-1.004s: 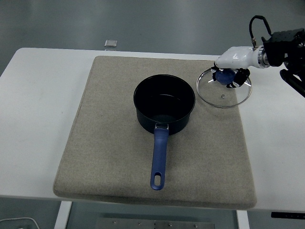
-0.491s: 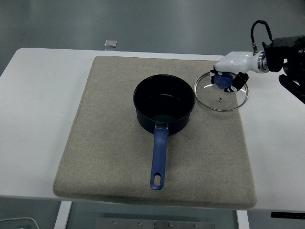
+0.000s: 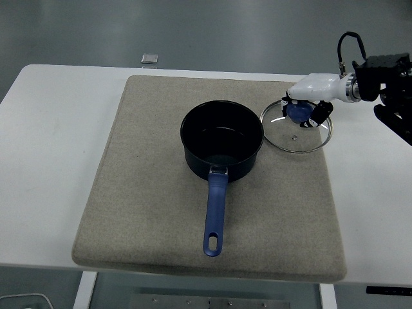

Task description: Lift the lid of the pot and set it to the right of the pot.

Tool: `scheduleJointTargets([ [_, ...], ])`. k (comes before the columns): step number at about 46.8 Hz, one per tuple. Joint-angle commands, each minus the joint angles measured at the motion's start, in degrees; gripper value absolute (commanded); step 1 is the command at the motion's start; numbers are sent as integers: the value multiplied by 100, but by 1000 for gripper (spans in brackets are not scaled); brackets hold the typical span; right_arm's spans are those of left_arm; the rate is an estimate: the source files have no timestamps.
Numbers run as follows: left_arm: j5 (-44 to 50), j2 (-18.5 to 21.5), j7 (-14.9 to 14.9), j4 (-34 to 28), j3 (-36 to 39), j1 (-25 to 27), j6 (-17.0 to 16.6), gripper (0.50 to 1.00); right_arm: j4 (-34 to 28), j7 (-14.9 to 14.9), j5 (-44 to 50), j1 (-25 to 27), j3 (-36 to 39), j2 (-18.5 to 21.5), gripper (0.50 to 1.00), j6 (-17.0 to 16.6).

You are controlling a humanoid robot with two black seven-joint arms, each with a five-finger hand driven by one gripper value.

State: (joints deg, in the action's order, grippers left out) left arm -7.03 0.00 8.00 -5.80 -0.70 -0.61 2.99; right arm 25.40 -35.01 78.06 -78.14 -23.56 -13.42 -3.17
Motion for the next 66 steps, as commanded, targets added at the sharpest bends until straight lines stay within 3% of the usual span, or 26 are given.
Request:
scheduleJointTargets([
  [1,0,0,0,0,0,0,0,1000,0,1,-1,0,1,-11,500,0],
  [38,0,0,0,0,0,0,0,1000,105,1,-432,0,1,-37,500,-167],
  [40,0,0,0,0,0,0,0,1000,167,1,-502,-8,1,-46,687,-202],
  [41,0,0,0,0,0,0,0,1000,176,1,-572,0,1,-46,739,-219],
  [45,0,0,0,0,0,0,0,1000,184,1,-836,-8,-17,-46,784,-299],
  [48,0,0,0,0,0,0,0,1000,184,1,-898,-26,-26,-46,854,-360],
  [52,0,0,0,0,0,0,0,1000,184,1,-898,-44,-26,-55,883,-378],
  [66,0,0,0,0,0,0,0,1000,184,1,-898,-52,-35,-72,885,-378],
])
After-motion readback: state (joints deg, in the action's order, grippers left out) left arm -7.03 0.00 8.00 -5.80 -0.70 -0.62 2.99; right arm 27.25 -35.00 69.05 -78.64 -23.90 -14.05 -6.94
